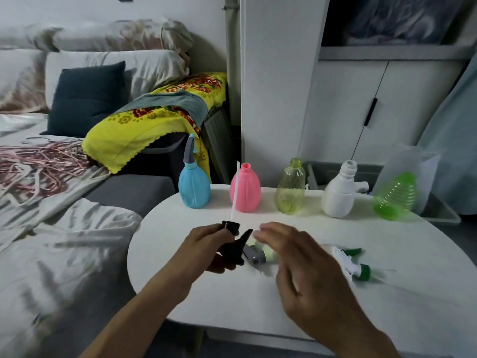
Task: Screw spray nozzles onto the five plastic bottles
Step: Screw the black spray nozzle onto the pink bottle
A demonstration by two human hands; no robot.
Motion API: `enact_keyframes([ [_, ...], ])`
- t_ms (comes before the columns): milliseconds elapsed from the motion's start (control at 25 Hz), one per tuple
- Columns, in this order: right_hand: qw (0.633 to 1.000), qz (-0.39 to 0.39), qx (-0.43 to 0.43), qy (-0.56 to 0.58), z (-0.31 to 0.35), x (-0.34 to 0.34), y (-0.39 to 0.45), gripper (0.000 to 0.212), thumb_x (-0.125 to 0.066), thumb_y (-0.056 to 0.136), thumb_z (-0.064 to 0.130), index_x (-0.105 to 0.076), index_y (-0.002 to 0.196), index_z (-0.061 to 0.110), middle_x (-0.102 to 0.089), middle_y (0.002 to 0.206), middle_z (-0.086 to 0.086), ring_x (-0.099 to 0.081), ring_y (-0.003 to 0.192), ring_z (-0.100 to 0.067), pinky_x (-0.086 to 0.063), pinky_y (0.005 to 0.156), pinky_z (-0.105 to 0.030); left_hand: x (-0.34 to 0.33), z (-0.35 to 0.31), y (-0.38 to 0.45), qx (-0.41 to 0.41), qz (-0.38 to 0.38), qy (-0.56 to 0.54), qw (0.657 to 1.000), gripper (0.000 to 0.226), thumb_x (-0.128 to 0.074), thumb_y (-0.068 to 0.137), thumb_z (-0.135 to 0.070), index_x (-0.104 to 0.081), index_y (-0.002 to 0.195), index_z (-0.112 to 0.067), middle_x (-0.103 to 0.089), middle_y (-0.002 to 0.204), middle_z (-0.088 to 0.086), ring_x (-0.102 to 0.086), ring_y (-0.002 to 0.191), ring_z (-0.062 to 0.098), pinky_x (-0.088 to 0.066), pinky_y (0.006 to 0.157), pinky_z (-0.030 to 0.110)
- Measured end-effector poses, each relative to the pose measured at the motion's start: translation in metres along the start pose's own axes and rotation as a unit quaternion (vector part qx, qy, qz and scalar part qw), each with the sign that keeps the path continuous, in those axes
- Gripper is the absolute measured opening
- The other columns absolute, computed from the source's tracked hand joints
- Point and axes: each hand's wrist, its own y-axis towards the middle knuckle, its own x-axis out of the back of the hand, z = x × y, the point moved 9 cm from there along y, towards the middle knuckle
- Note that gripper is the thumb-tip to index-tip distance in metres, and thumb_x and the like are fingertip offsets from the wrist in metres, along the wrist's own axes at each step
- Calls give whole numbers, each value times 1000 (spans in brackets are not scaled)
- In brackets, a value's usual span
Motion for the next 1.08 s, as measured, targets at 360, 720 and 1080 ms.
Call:
enact_keyframes([
  [360,986,148,24,-77,-24,-40,-7,80,-57,69,3,-35,139,35,-27,158,13,-47,105,-19,-47,85,-36,-44,-6,-6,3,70,-107,992,38,-46,93,-37,-77,83,-17,-74,82,14,-67,72,19,-50,70,36],
  [720,984,176,5,-8,-21,-31,-11,71,-49,71,15,-35,135,40,-17,159,23,-45,101,-10,-42,84,-24,-61,-9,-9,-15,76,-40,996,47,-43,87,-42,-65,95,-1,-73,82,15,-71,79,26,-50,80,46],
  [1080,996,-33,-66,-44,-41,10,0,45,-76,73,9,-53,110,22,-59,117,8,-52,100,-17,-44,85,-31,-61,-54,-29,-329,-96,278,897,15,-53,99,-26,-55,113,-26,-67,84,-6,-63,72,15,-55,65,39],
])
